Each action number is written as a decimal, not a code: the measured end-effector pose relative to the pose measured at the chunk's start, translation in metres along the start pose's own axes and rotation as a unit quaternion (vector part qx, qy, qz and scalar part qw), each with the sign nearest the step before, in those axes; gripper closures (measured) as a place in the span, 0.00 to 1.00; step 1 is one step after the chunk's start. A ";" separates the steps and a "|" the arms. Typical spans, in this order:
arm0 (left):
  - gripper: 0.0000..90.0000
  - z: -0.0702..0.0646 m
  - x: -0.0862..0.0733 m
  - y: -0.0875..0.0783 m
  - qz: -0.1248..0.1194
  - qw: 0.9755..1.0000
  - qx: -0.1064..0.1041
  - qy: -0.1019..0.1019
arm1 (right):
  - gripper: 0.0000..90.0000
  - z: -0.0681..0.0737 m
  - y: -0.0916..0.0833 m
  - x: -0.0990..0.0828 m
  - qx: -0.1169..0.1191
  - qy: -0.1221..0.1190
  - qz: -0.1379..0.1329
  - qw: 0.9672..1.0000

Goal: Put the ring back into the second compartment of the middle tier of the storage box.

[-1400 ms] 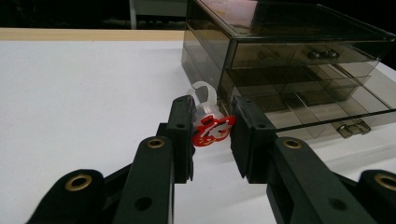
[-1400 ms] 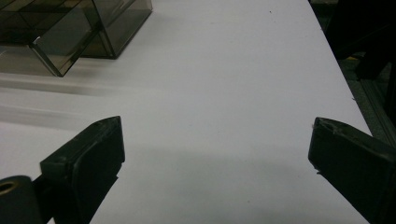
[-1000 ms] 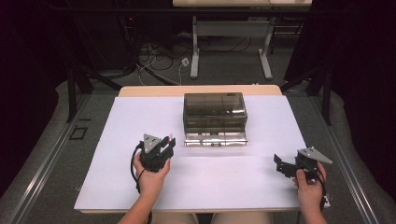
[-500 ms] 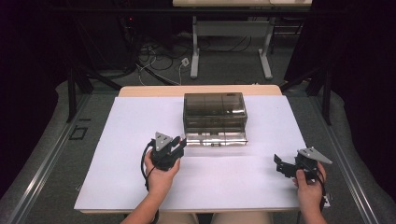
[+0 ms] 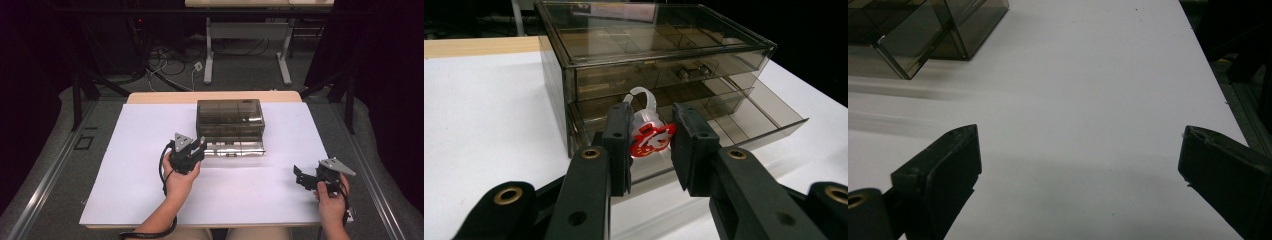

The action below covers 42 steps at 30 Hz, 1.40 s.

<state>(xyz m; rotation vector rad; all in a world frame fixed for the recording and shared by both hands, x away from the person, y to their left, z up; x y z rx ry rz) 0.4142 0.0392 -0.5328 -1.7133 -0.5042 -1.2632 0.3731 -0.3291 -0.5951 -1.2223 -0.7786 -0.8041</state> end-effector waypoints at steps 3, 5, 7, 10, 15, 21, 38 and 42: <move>0.78 -0.001 0.001 0.004 0.001 1.000 -0.001 -0.002 | 0.04 0.000 0.000 0.000 -0.002 0.009 0.000 1.000; 0.78 -0.002 0.002 0.007 0.000 1.000 -0.002 -0.004 | 0.04 -0.001 0.000 0.000 -0.002 0.003 -0.002 1.000; 0.78 -0.003 0.003 0.010 0.001 1.000 -0.002 -0.005 | 0.04 -0.001 0.000 0.000 -0.002 0.011 0.000 1.000; 0.78 -0.006 0.005 0.013 0.002 1.000 -0.003 -0.007 | 0.04 -0.002 0.000 0.000 -0.002 0.006 -0.001 1.000; 0.78 -0.011 0.007 0.019 0.004 1.000 -0.007 -0.007 | 0.04 -0.001 0.001 0.000 0.000 0.003 -0.002 1.000; 0.78 -0.016 0.008 0.025 0.005 1.000 -0.010 -0.005 | 0.04 -0.002 0.001 0.000 -0.001 0.004 -0.001 1.000; 0.78 -0.023 0.001 0.040 0.017 1.000 -0.012 -0.006 | 0.04 0.000 0.001 0.000 0.003 0.006 -0.002 1.000; 0.78 -0.027 0.001 0.043 0.018 1.000 -0.014 -0.004 | 0.04 -0.001 0.001 0.000 0.001 0.004 -0.002 1.000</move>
Point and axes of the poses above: each handheld gripper's, and its own axes: y roughly forward along the jaws, x roughly out of its top, z roughly to its left, the point moved 8 cm from there along y, roughly forward along the jaws, and after that the axes turned 8 degrees about y, right-handed, at the moved point
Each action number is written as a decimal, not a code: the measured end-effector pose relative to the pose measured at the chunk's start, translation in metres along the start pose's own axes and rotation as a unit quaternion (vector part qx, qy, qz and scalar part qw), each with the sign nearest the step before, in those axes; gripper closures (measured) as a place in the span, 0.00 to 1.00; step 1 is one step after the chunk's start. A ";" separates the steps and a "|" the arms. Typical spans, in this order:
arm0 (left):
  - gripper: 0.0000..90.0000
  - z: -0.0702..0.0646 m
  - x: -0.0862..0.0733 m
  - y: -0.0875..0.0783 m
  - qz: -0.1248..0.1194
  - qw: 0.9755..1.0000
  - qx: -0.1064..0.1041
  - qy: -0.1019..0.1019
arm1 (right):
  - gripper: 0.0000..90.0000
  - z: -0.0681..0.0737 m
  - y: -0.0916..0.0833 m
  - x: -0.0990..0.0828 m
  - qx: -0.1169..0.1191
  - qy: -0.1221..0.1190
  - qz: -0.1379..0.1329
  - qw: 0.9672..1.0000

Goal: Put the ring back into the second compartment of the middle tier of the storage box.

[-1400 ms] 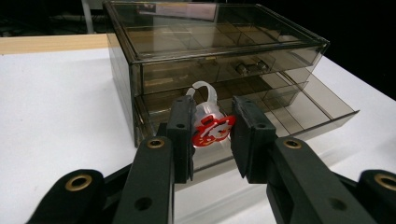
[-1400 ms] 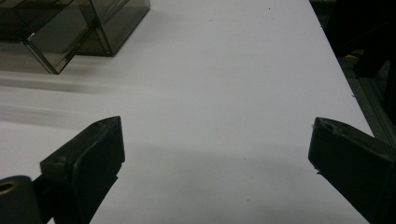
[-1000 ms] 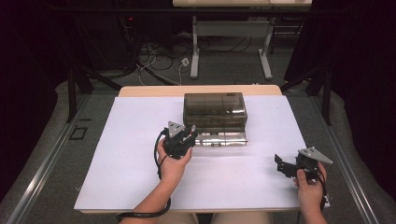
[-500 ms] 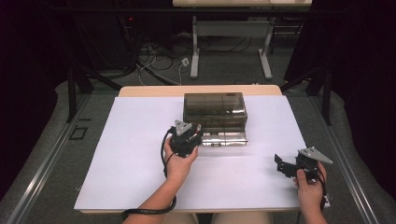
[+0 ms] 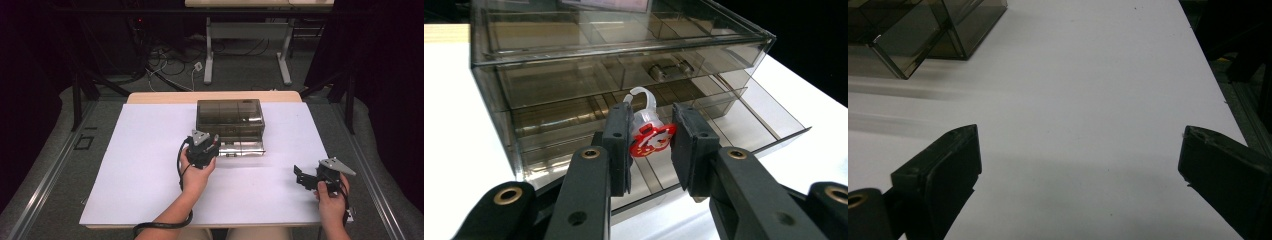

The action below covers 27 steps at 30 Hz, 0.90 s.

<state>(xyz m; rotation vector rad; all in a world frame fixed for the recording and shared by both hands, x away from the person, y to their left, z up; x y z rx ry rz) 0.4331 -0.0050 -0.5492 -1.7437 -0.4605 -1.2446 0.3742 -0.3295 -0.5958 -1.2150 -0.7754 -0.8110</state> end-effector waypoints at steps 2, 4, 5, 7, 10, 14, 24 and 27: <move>0.78 -0.002 -0.001 0.001 0.003 1.000 0.000 -0.001 | 0.04 0.001 0.000 0.000 0.001 0.001 -0.001 1.000; 0.78 -0.004 -0.001 0.003 0.004 1.000 -0.002 -0.001 | 0.04 0.000 0.000 0.000 0.000 0.000 -0.001 1.000; 0.78 -0.005 -0.002 0.004 0.006 1.000 -0.002 0.000 | 0.04 0.000 0.000 0.000 0.000 0.000 -0.001 1.000; 0.78 -0.006 -0.002 0.006 0.006 1.000 -0.003 0.001 | 0.04 0.000 0.000 0.000 -0.001 0.000 0.002 1.000; 0.77 -0.009 -0.002 0.009 0.009 1.000 -0.004 0.003 | 0.04 0.000 0.000 0.000 0.000 0.000 0.000 1.000; 0.77 -0.011 -0.004 0.013 0.014 1.000 -0.002 0.009 | 0.04 0.000 0.000 0.000 0.000 0.000 -0.001 1.000; 0.77 -0.018 -0.006 0.020 0.020 1.000 -0.007 0.010 | 0.04 0.001 0.001 0.000 0.000 0.001 -0.002 1.000; 0.77 -0.020 -0.006 0.022 0.018 1.000 -0.008 0.011 | 0.04 0.001 0.000 0.000 0.001 0.001 0.000 1.000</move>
Point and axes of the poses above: each handheld gripper's, and its own axes: y roughly forward along the jaws, x roughly out of its top, z roughly to its left, the point moved 8 cm from there along y, roughly forward along the jaws, and after that the axes turned 8 degrees about y, right-handed, at the moved point
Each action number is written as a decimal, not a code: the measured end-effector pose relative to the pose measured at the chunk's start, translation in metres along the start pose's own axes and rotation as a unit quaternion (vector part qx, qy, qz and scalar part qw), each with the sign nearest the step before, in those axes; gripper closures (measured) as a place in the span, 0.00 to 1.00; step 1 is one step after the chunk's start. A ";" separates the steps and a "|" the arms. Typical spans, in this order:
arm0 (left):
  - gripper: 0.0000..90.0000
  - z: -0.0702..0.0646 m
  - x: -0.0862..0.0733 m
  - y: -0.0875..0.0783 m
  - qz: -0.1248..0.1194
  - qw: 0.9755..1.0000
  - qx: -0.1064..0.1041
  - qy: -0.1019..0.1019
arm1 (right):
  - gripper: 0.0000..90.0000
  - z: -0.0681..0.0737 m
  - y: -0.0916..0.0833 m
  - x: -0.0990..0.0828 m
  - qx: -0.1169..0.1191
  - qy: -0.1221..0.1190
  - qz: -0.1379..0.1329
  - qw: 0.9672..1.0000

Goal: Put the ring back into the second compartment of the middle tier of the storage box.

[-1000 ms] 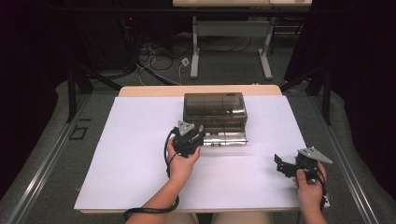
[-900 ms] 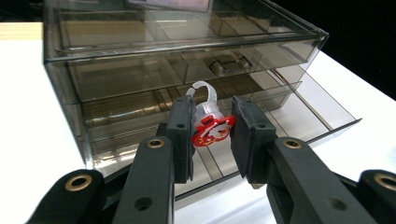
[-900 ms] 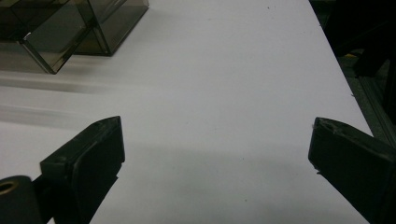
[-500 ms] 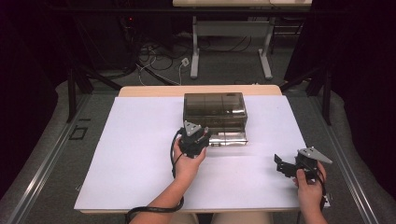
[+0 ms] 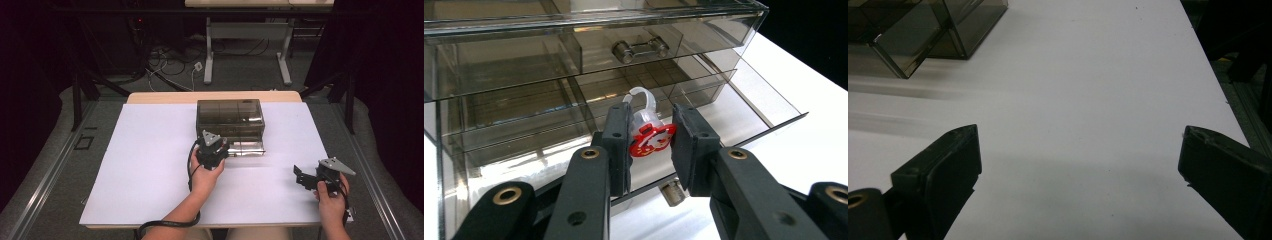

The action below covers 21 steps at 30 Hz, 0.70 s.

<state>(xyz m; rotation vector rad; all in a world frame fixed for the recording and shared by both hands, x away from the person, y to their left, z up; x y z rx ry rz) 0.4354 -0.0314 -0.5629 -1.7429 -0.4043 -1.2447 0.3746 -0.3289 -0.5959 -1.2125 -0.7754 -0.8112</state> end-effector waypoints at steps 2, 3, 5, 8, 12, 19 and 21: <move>0.77 -0.001 0.000 0.001 0.001 1.000 -0.002 0.000 | 0.04 0.000 0.000 0.000 0.002 0.000 0.001 1.000; 0.77 -0.002 0.000 0.001 0.003 1.000 -0.003 0.004 | 0.04 0.000 0.000 0.000 0.002 0.000 0.001 1.000; 0.77 -0.003 0.000 0.002 0.004 1.000 -0.005 0.005 | 0.04 0.000 0.000 0.000 0.003 0.000 0.002 1.000; 0.77 -0.004 0.000 0.002 0.006 1.000 -0.006 0.007 | 0.04 0.000 0.000 0.000 0.005 -0.004 0.000 1.000; 0.77 -0.005 -0.001 0.003 0.009 1.000 -0.008 0.008 | 0.04 0.000 0.000 0.000 0.003 0.000 0.002 1.000; 0.76 -0.004 -0.003 0.005 0.013 1.000 -0.007 0.007 | 0.04 0.000 0.000 0.000 0.002 -0.001 0.002 1.000; 0.75 -0.004 -0.003 0.006 0.014 1.000 -0.007 0.005 | 0.04 0.000 0.000 0.000 0.001 0.000 0.002 1.000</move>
Point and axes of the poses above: each handheld gripper's, and its own axes: y roughly forward along the jaws, x roughly out of its top, z roughly to its left, the point moved 8 cm from there along y, roughly forward along the jaws, and after that the axes turned 8 degrees about y, right-handed, at the moved point
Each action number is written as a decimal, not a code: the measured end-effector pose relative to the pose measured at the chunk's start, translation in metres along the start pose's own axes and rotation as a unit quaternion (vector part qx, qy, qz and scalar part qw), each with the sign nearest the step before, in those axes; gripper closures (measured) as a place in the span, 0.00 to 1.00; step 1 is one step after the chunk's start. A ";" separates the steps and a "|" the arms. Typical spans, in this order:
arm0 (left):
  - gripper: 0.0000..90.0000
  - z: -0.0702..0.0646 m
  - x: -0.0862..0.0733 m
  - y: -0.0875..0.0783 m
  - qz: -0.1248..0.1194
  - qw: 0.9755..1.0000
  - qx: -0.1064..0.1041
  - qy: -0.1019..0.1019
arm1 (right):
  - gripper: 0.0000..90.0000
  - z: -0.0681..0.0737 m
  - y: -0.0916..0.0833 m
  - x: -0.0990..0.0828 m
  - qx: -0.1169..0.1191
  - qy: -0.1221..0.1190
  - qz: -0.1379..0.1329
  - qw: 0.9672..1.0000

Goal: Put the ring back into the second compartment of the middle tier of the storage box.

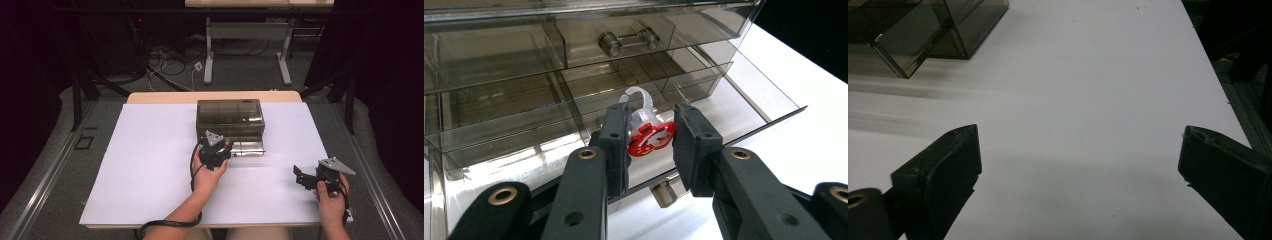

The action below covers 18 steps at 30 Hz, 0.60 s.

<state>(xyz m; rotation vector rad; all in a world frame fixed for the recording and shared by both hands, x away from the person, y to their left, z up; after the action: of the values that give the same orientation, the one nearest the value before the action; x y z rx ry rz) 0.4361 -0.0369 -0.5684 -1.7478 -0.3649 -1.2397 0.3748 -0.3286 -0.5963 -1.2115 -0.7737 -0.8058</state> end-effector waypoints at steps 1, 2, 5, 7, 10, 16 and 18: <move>0.74 0.000 0.000 0.000 0.000 1.000 0.001 -0.001 | 0.04 0.000 0.000 0.000 0.000 0.000 0.000 1.000; 0.73 0.000 0.000 0.000 -0.002 1.000 0.002 -0.001 | 0.04 0.000 0.000 0.000 0.000 0.000 0.000 1.000; 0.70 0.001 0.000 0.000 -0.003 1.000 0.001 0.001 | 0.04 0.000 0.000 0.000 0.000 0.000 0.000 1.000; 0.68 0.001 0.000 0.000 0.000 1.000 -0.001 0.002 | 0.04 0.000 0.000 0.000 0.000 0.000 0.000 1.000; 0.66 0.001 0.001 0.000 -0.007 1.000 -0.002 -0.001 | 0.04 0.000 0.000 0.000 0.000 0.000 0.000 1.000; 0.62 0.001 0.002 -0.002 -0.012 1.000 -0.004 0.000 | 0.04 0.000 0.000 0.000 0.000 -0.001 0.000 1.000; 0.61 0.000 0.002 -0.003 -0.010 1.000 -0.008 -0.002 | 0.04 0.000 0.000 0.000 -0.001 0.001 -0.002 1.000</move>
<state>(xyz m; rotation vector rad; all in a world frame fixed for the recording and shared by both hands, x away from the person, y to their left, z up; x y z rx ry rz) 0.4349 -0.0359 -0.5655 -1.7638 -0.3756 -1.2570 0.3746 -0.3287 -0.5958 -1.2105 -0.7738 -0.8122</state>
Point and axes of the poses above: each handheld gripper's, and its own axes: y roughly forward along the jaws, x roughly out of its top, z roughly to its left, the point moved 8 cm from there along y, roughly forward along the jaws, and after that the axes turned 8 degrees about y, right-handed, at the moved point
